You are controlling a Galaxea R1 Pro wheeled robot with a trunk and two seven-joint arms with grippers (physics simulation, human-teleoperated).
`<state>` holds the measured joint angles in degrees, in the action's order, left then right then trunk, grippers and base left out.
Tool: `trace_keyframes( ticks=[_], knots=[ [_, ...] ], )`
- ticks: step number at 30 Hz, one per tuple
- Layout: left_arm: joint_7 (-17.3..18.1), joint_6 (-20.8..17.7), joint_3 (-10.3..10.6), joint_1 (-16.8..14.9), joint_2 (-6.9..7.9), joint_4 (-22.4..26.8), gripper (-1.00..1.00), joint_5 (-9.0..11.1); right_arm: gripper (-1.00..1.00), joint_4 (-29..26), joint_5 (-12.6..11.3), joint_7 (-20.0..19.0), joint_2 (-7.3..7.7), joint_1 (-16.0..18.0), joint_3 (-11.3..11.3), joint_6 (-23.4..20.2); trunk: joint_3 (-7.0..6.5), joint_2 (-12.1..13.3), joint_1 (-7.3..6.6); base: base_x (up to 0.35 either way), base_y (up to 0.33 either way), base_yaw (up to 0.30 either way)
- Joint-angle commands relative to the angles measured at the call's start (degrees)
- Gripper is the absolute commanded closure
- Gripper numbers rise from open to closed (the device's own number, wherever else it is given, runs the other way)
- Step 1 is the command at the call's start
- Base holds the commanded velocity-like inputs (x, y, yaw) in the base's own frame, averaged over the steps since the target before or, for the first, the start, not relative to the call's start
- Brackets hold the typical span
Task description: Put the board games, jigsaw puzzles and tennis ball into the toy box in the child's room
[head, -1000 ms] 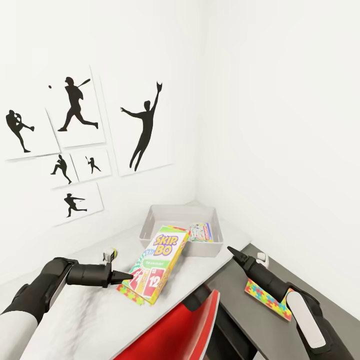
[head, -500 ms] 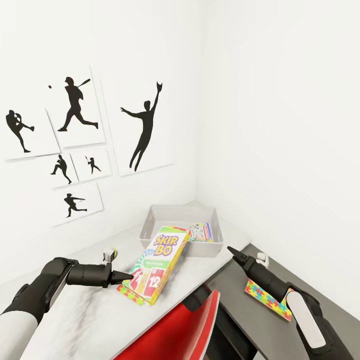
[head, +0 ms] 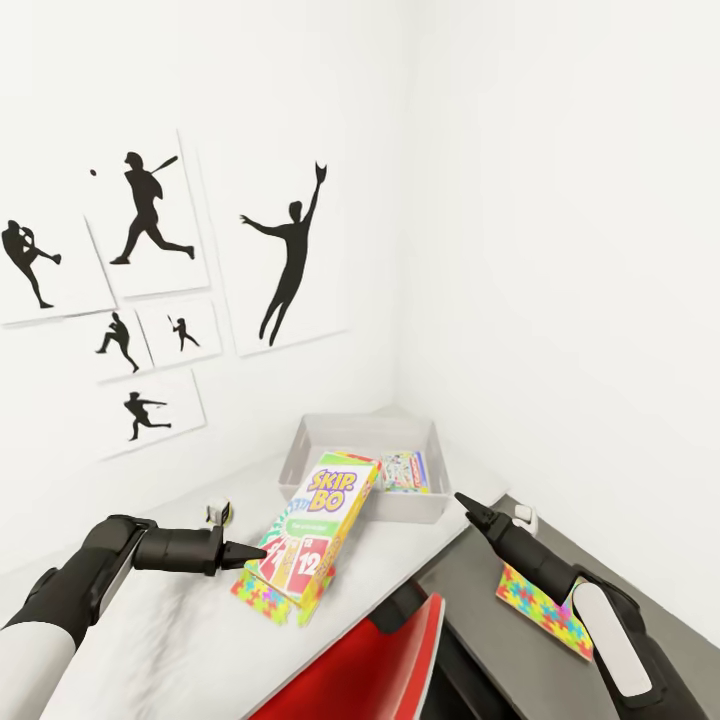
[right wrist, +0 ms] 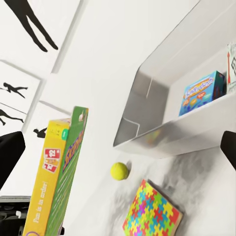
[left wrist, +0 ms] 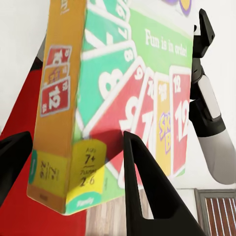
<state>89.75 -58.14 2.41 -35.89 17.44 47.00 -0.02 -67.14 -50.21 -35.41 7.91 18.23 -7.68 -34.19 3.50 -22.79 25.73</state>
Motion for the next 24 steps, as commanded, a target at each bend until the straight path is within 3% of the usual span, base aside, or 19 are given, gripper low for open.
trace_keyframes(
  ticks=[1, 24],
  knots=[
    [0.25, -0.48, 0.16, -0.06, 0.05, 0.02, 1.00, 0.01, -1.00, -0.01, -0.33, -0.01, 0.00, 0.05, -0.08, -0.43, 0.13, -0.13, 0.05, 0.100, 0.000, 0.037],
    [0.25, -0.48, 0.23, -0.06, -0.47, 0.02, 1.00, -0.07, -1.00, -0.01, -0.33, -0.01, 0.00, 0.05, -0.06, -0.43, 0.13, -0.13, 0.05, 0.008, 0.000, 0.034]
  ],
)
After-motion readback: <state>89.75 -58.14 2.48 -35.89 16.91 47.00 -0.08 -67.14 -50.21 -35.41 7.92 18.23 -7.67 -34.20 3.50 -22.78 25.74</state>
